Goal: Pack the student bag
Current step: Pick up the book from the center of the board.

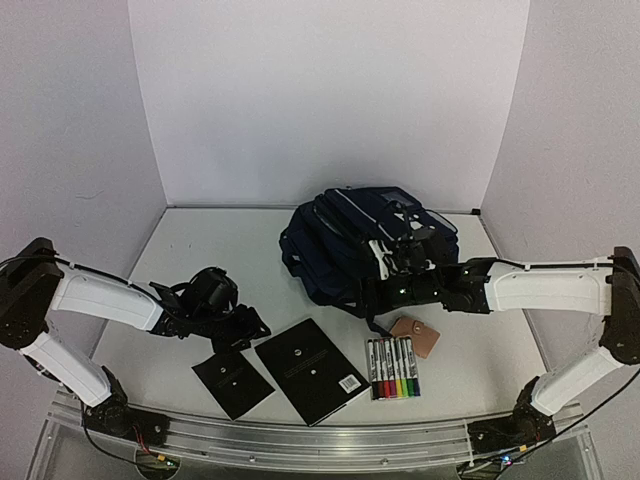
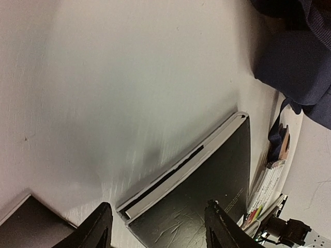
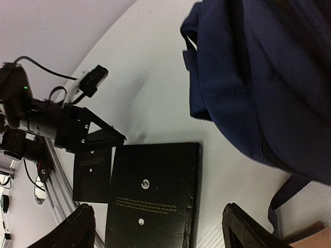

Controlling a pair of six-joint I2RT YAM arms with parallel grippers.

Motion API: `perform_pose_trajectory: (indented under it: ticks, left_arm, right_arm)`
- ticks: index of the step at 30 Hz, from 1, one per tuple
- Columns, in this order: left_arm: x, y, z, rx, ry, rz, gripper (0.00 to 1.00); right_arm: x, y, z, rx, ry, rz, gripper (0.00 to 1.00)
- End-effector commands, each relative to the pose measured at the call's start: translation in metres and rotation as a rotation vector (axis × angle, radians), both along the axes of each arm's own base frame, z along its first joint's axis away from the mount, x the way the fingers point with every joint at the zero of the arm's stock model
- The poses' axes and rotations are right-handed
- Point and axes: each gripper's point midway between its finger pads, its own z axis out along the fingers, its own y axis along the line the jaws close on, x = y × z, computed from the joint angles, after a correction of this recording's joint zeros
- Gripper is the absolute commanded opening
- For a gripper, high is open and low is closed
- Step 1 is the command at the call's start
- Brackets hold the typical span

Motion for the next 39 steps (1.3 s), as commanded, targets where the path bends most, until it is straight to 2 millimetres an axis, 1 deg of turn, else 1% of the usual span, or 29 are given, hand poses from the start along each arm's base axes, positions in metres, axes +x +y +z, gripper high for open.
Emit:
perform_pose_trajectory:
  ticks: [1,3,5,7,11,13,16,21,25,33,39]
  left_arm:
    - [-0.004,-0.001,0.012,0.009,-0.053,0.071,0.60]
    - [-0.006,0.007,0.006,0.041,-0.055,0.100,0.60]
    - [-0.008,0.009,0.004,0.046,-0.051,0.116,0.60]
    - [-0.009,0.009,0.004,0.051,-0.049,0.120,0.60]
    - [-0.010,0.004,0.001,0.039,-0.039,0.117,0.60]
    - [-0.009,0.001,0.000,0.027,-0.038,0.111,0.59]
    - [-0.007,-0.006,0.003,-0.006,-0.043,0.102,0.58]
    - [-0.013,-0.012,-0.008,-0.017,-0.003,0.083,0.56]
    - [-0.012,-0.018,-0.009,-0.033,0.004,0.068,0.54]
    - [-0.007,-0.025,0.011,-0.113,-0.077,0.048,0.43]
    - [-0.003,-0.032,0.031,-0.195,-0.148,0.028,0.41]
  right_arm:
    - [-0.003,0.012,-0.012,0.100,0.058,0.003,0.81]
    - [-0.001,0.012,-0.028,0.080,0.074,-0.009,0.81]
    - [0.002,0.012,-0.041,0.059,0.090,-0.023,0.81]
    - [0.004,0.015,-0.055,0.041,0.112,-0.027,0.80]
    - [0.006,0.020,-0.081,0.015,0.160,-0.028,0.76]
    - [0.006,0.023,-0.089,0.012,0.177,-0.027,0.73]
    - [0.006,0.026,-0.095,0.011,0.191,-0.021,0.71]
    - [0.004,0.028,-0.106,0.016,0.227,-0.016,0.69]
    - [0.002,0.027,-0.109,0.021,0.240,-0.025,0.67]
    - [0.000,0.027,-0.116,0.026,0.263,-0.030,0.66]
    - [-0.002,0.028,-0.121,0.043,0.290,-0.029,0.65]
